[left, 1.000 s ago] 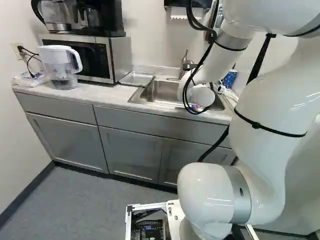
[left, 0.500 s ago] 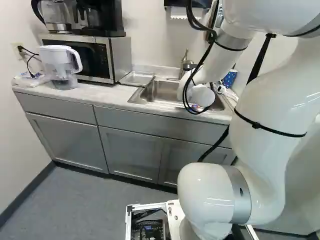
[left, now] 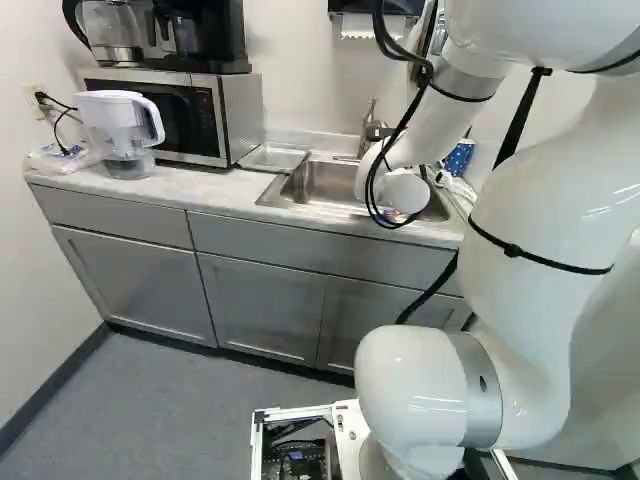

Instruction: Rinse the cup and place it in the tray

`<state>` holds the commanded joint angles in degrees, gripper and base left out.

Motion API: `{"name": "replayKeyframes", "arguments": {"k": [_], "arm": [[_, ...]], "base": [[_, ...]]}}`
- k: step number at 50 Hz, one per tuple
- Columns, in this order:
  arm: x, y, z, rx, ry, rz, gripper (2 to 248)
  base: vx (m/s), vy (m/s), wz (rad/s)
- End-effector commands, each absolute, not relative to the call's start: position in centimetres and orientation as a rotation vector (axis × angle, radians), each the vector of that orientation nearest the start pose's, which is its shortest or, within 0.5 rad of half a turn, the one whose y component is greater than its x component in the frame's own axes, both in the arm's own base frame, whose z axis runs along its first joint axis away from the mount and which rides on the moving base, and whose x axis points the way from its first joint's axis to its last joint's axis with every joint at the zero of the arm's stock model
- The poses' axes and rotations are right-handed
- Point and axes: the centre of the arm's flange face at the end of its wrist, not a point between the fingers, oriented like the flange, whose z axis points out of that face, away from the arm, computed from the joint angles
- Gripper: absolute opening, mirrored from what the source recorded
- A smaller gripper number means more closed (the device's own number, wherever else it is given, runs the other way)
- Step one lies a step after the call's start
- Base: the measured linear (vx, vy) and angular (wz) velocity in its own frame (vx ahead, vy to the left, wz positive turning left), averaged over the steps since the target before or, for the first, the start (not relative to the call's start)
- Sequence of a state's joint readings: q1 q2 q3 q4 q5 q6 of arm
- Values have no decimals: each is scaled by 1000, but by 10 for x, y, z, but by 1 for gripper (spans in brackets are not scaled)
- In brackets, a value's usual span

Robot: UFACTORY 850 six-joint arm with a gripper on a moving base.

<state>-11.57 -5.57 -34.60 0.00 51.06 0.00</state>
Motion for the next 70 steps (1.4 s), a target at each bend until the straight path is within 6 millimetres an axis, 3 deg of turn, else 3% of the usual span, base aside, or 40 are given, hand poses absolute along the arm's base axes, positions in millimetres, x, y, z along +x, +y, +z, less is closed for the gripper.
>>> {"name": "replayKeyframes", "arguments": {"k": [70], "arm": [[455, -93, 437, -2497, 253, -2098, 126]], "base": [[0, 0, 0]]}}
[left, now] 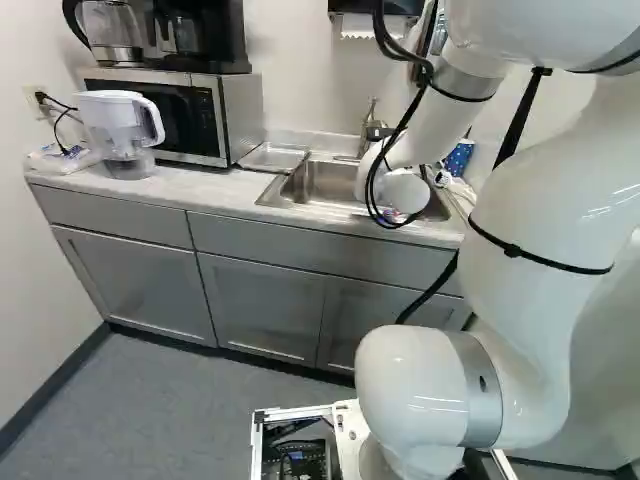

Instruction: Rinse the cup and place it in the tray

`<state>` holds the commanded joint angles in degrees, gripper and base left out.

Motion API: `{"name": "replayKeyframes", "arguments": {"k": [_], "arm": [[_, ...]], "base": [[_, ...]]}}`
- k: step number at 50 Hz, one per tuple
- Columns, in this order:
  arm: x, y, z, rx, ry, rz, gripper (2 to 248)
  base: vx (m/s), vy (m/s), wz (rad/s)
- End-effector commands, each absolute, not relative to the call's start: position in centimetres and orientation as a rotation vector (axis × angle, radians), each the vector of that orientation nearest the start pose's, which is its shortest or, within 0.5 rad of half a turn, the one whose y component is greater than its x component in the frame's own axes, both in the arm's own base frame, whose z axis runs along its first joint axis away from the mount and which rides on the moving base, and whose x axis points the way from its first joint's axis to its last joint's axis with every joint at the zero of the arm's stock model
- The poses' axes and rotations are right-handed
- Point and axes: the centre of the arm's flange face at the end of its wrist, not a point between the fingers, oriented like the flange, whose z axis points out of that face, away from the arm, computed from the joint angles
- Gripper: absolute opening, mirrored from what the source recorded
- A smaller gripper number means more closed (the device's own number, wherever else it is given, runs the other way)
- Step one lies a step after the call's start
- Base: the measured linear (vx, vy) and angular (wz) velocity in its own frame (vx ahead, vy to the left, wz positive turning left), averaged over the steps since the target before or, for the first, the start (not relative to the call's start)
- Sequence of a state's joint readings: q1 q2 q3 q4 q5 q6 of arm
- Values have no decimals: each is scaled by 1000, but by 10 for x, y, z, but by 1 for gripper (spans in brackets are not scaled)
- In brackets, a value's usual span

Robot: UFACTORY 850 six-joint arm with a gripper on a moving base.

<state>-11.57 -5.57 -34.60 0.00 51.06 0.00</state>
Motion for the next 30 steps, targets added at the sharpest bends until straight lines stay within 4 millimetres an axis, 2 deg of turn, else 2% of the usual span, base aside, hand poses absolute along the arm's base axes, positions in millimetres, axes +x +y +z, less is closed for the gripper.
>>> {"name": "replayKeyframes", "arguments": {"k": [30], "arm": [[455, -93, 437, -2497, 253, -2098, 126]], "base": [[0, 0, 0]]}}
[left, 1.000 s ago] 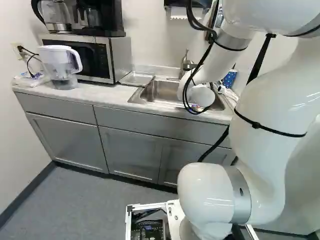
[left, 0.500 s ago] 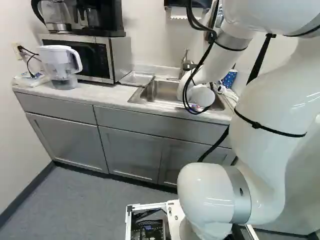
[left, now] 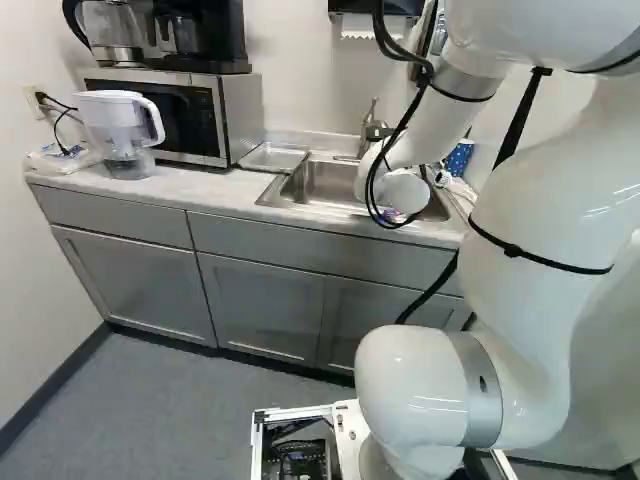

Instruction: Rinse the cup and place it in the tray

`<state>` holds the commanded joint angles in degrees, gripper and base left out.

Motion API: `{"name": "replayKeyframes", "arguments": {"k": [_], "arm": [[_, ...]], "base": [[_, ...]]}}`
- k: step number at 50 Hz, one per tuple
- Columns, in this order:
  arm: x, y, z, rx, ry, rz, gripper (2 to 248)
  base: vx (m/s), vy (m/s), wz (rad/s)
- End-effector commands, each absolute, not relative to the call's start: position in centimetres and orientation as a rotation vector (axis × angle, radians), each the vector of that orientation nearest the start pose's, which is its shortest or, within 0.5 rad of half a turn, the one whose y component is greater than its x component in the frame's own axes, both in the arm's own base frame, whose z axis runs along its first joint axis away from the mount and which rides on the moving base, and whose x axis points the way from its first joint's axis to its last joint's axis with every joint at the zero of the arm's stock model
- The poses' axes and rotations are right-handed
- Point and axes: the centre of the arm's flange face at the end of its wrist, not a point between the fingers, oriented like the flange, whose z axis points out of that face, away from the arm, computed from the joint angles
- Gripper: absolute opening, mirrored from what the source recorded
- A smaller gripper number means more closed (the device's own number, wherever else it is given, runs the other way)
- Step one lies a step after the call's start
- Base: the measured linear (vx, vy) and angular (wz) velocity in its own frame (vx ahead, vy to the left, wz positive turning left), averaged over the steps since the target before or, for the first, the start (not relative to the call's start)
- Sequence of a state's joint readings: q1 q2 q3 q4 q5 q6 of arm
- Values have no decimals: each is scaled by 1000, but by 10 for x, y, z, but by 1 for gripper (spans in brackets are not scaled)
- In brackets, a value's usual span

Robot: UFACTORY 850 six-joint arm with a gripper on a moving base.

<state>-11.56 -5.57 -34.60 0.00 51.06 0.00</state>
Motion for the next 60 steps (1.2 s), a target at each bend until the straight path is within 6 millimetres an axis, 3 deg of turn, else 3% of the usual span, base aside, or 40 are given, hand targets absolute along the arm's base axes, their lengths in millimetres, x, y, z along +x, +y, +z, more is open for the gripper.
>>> {"name": "replayKeyframes", "arguments": {"k": [46, 60], "arm": [[461, -33, 437, -2439, 86, -2049, 126], [460, -12, 448, -2395, 32, -2060, 126]], "base": [[0, 0, 0], [0, 0, 0]]}}
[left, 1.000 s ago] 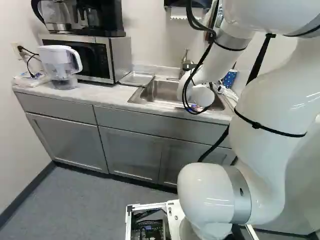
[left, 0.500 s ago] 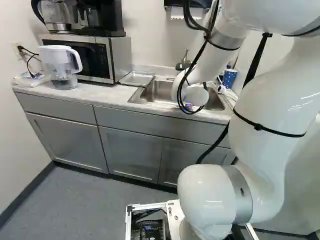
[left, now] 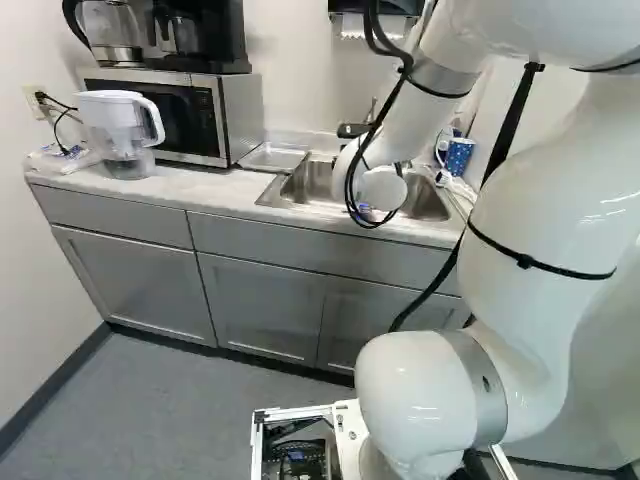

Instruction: Rinse the cup and place it in the tray

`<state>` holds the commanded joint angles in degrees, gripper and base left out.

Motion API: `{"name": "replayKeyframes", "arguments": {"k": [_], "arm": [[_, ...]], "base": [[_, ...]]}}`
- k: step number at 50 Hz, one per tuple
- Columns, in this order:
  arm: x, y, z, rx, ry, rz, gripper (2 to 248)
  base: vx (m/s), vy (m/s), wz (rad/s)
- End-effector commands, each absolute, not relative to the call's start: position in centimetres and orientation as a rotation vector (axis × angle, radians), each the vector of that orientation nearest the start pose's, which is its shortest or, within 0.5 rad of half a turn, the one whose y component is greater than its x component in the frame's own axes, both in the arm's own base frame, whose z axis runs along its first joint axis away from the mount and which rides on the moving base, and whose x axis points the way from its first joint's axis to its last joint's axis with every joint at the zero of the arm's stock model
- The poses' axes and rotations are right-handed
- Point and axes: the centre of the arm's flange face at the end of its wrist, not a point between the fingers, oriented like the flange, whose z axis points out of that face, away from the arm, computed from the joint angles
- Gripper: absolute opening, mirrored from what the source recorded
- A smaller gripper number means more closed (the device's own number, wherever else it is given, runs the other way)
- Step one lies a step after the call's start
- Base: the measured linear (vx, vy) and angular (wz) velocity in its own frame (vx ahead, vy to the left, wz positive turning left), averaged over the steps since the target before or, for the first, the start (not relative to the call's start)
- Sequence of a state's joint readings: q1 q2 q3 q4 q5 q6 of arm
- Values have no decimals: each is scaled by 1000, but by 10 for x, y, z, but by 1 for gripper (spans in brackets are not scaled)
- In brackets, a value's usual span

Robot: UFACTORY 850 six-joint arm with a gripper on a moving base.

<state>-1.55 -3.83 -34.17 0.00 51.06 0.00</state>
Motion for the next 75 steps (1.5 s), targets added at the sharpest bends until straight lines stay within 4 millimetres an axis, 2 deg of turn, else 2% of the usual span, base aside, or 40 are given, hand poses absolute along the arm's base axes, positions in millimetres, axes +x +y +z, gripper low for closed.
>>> {"name": "replayKeyframes", "arguments": {"k": [22, 48, 69, 75], "arm": [[464, 18, 469, -2334, -46, -2063, 126], [469, 38, 492, -2295, -93, -2063, 126], [478, 63, 513, -2228, -146, -2081, 126], [479, 68, 513, -2229, -158, -2069, 126]], "base": [[0, 0, 0], [0, 0, 0], [0, 0, 0], [0, 0, 0]]}}
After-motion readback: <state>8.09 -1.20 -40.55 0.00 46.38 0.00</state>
